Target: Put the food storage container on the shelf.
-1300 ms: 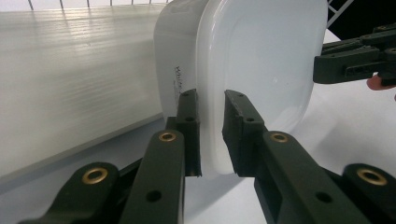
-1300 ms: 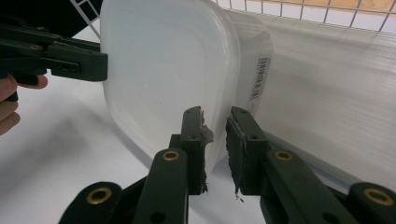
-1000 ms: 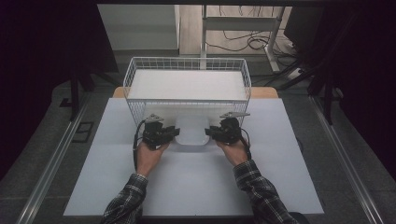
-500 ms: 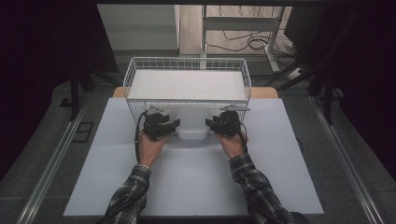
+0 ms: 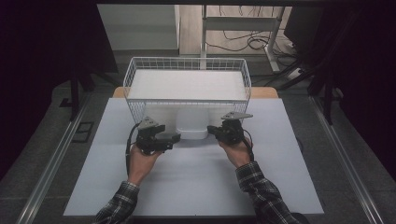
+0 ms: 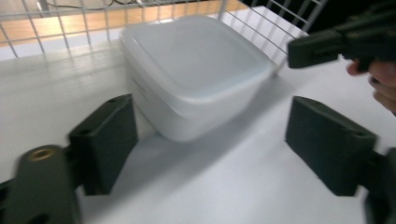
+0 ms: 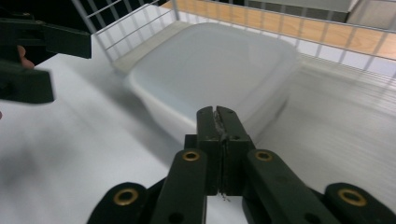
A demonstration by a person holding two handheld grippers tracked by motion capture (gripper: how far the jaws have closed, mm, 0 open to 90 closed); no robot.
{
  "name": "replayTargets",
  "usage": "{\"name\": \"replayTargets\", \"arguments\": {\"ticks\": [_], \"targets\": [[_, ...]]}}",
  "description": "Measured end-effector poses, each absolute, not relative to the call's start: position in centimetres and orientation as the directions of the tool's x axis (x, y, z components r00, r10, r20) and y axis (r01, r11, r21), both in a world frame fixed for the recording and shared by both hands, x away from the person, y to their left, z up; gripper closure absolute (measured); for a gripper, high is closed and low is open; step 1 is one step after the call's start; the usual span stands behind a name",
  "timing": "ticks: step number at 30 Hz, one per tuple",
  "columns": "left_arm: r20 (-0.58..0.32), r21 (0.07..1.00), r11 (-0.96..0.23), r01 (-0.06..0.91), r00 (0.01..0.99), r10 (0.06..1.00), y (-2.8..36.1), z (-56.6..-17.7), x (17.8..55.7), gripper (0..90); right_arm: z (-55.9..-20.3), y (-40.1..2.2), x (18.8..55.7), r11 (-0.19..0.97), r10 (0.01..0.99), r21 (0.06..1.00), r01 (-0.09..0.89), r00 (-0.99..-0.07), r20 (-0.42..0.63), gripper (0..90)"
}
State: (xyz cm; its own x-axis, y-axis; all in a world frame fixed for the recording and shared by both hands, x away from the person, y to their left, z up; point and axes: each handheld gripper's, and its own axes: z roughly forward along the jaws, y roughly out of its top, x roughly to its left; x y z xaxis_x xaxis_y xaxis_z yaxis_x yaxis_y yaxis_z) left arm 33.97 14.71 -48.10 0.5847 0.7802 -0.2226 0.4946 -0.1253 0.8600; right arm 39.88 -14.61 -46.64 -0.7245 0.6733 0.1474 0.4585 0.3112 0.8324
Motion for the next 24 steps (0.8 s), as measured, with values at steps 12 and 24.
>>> {"name": "replayTargets", "arguments": {"ticks": [12,24], "targets": [[-0.152,0.865,-0.19,0.464,0.604,0.782,16.2,-50.1,28.5,8.4,-46.9,-13.8,37.9,0.342,0.645,0.832,0.436,-0.753,0.13,89.0],[-0.066,0.856,-0.266,0.443,0.605,0.794,17.9,-52.0,23.7,3.8,-47.9,-12.1,37.3,0.416,0.599,0.814,0.405,-0.796,0.09,88.5]]}}
